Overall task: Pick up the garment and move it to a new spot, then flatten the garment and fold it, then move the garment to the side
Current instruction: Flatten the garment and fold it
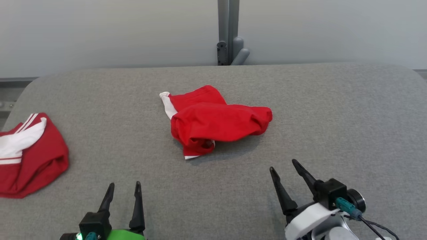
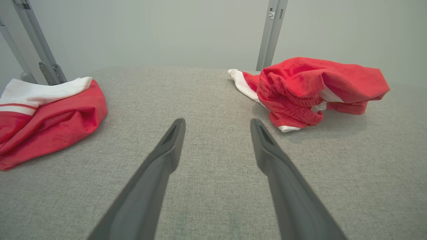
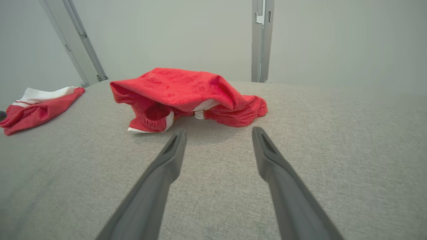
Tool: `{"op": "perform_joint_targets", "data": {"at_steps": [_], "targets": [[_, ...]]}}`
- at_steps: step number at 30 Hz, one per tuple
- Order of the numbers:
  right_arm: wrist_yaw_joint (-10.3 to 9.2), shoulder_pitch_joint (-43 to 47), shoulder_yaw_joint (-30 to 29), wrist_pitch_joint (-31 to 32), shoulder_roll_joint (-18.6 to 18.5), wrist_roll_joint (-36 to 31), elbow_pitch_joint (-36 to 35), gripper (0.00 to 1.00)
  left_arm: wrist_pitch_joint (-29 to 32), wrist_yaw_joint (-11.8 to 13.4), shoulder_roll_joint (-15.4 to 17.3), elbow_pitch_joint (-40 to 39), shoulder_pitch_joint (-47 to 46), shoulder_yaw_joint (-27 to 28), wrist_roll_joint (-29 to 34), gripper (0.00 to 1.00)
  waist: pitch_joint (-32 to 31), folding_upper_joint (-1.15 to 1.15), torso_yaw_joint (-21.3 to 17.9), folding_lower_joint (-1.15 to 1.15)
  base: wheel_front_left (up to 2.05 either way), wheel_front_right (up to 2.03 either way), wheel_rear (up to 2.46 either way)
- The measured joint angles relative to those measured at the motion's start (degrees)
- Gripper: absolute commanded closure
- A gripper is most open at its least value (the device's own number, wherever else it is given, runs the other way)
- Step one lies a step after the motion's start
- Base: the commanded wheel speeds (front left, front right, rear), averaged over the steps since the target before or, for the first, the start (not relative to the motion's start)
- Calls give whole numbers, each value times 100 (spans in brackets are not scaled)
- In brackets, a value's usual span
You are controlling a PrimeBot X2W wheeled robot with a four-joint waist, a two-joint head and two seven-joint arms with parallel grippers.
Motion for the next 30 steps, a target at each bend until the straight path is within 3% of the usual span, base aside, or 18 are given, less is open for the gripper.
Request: {"op": "perform_joint_targets", "data": {"at_steps": [7, 18, 26, 27, 28, 29, 30], "targets": [[0, -741, 673, 1, -203, 219, 591, 0, 0, -55, 1, 11, -240, -419, -38, 0, 224, 0, 515, 0, 0, 0, 0], [1, -2004, 1059, 0, -493, 421, 1816, 0, 0, 18, 9, -56, -407, -913, -230, 0, 729, 0, 1827, 0, 0, 0, 0], [1, -2449, 1371, 0, -616, 407, 2605, 0, 0, 11, 7, -162, -489, -1136, -331, 0, 1139, 0, 2408, 0, 0, 0, 0], [0, -2493, 1418, 0, -609, 407, 2651, 16, 0, 12, 7, -165, -490, -1148, -349, 0, 1192, 0, 2443, 0, 0, 0, 0], [0, -2533, 1451, -1, -600, 407, 2692, 52, 0, 11, 7, -164, -492, -1166, -361, 0, 1243, 0, 2472, 0, 0, 0, 0], [-1, -2570, 1473, -4, -594, 411, 2725, 80, 0, 7, 7, -162, -503, -1180, -379, 0, 1287, 0, 2493, 0, 0, 0, 0], [-1, -2601, 1503, -18, -592, 414, 2762, 100, 0, 1, 5, -163, -525, -1190, -379, 0, 1325, 0, 2507, 0, 0, 0, 0]]}}
